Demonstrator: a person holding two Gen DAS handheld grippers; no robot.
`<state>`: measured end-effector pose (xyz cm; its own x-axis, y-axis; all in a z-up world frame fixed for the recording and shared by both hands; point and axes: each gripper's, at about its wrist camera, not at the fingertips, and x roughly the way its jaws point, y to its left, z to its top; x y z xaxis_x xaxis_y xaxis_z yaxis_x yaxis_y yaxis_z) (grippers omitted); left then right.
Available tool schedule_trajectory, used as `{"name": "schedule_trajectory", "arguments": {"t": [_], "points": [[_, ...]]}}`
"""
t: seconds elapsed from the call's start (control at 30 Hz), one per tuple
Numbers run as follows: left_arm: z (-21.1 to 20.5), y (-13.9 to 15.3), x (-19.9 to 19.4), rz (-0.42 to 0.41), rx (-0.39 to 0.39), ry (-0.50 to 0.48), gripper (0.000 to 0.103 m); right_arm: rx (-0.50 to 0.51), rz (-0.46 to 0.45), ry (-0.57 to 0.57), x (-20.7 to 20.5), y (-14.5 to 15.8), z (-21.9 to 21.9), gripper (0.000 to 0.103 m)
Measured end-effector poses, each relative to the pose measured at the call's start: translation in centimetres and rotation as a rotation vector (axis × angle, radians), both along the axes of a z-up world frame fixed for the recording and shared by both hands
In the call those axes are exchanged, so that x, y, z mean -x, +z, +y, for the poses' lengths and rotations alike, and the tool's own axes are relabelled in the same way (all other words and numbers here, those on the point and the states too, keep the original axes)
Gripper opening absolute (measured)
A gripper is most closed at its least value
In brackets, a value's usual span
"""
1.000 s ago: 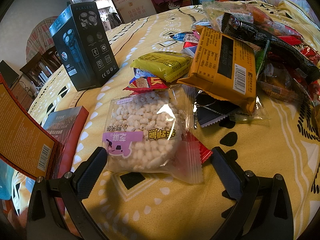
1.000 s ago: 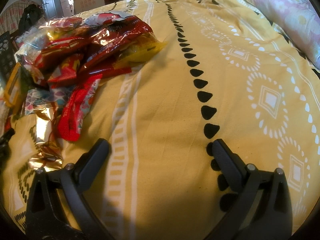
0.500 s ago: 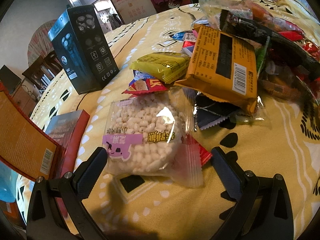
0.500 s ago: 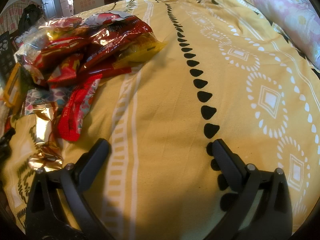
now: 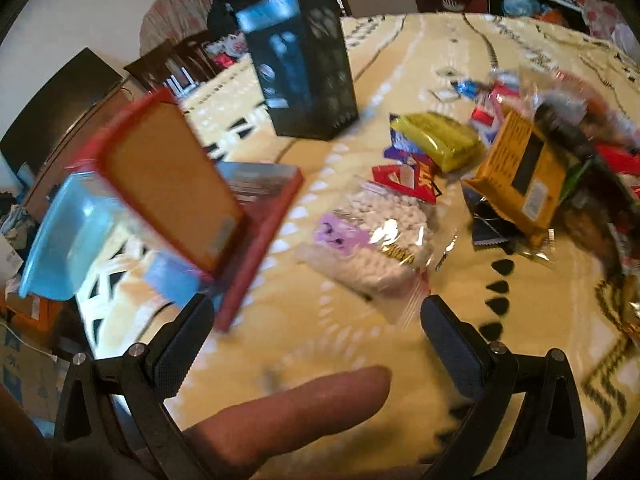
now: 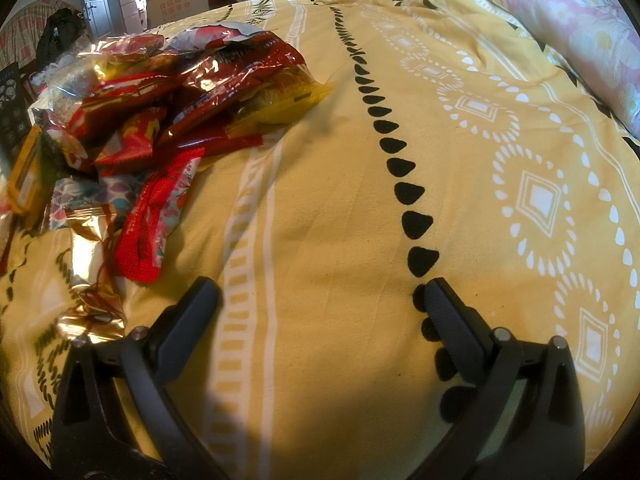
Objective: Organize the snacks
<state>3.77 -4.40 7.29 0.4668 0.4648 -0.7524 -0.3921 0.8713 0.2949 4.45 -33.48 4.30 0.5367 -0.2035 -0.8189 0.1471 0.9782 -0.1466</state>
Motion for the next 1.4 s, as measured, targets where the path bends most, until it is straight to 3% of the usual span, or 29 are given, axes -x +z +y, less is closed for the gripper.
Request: {"name": "schedule_trajectory", "arguments": {"t": [0.13, 0.23, 0.43, 0.67, 1.13, 1.4], "points": [[-0.3, 3.0, 2.5, -0.046, -0.033, -0.027, 0.103, 0.000, 0.000, 0.000, 0.0, 0.0, 0.0, 0.103], [-0.4, 6.0, 4.1, -0.081, -0.013, -0.025, 0.103, 0.000, 0.000, 0.000, 0.0, 0.0, 0.0, 0.103], [0.2, 9.2, 8.0, -0.033, 0.041, -0.042, 0.103, 0.000, 0.000, 0.000, 0.1, 0.1, 0.0, 0.103], [0.3, 8.1, 10.4, 0.066, 0.098, -0.031, 0.103, 0.000, 0.000, 0.000, 0.0, 0.0, 0.0, 0.103], [1.5, 8.9, 13.4, 0.088, 0.194, -0.129, 0.103, 0.000, 0.000, 0.000, 0.0, 0.0, 0.0, 0.103], [1.3, 9.9, 14.9, 0.070, 0.173, -0.143, 0.103, 0.000, 0.000, 0.000, 0.0, 0.0, 0.0, 0.103]]}}
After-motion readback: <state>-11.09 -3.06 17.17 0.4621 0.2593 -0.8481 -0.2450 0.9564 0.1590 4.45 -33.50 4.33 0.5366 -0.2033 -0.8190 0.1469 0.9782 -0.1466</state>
